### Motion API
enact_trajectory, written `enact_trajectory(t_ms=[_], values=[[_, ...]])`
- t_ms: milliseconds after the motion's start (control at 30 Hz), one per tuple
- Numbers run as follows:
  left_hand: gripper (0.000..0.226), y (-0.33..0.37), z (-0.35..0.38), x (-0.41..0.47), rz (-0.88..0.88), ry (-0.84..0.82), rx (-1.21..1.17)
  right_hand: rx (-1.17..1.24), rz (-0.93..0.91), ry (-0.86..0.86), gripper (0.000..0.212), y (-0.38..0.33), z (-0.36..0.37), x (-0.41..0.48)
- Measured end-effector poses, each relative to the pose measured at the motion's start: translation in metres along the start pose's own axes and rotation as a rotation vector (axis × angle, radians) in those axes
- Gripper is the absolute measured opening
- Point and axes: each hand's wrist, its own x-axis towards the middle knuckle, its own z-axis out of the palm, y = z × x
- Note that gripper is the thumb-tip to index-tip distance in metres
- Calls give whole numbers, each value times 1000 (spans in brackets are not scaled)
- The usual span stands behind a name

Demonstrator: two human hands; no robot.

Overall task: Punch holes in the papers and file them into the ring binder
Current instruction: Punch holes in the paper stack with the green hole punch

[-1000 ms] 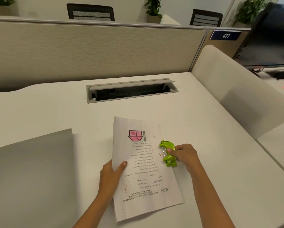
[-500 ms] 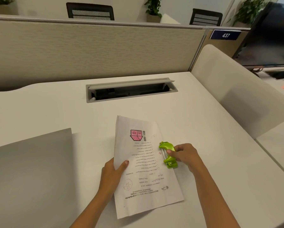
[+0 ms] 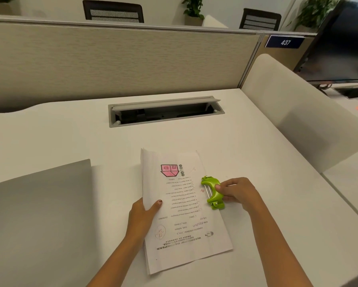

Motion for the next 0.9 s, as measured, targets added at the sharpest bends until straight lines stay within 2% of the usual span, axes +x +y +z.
enact_trajectory(t_ms=[167, 333, 533, 633, 733, 900], values=[[28, 1, 1, 0, -4, 6, 1, -118, 157, -100, 34, -26, -2, 3], [30, 0, -1, 3, -27, -17, -7, -237, 229, -141, 44, -37, 0, 15], [31, -3, -3, 7, -47, -55, -24, -287, 285, -160, 22, -39, 1, 22], [32, -4, -4, 8, -55, -62, -30, -317, 297, -162, 28, -37, 2, 26], [31, -3, -3, 7, -46, -52, -24, -332, 331, -166, 12, -37, 3, 27], [27, -2, -3, 7, -37, -60, -36, -362, 340, -162, 12, -36, 3, 29]])
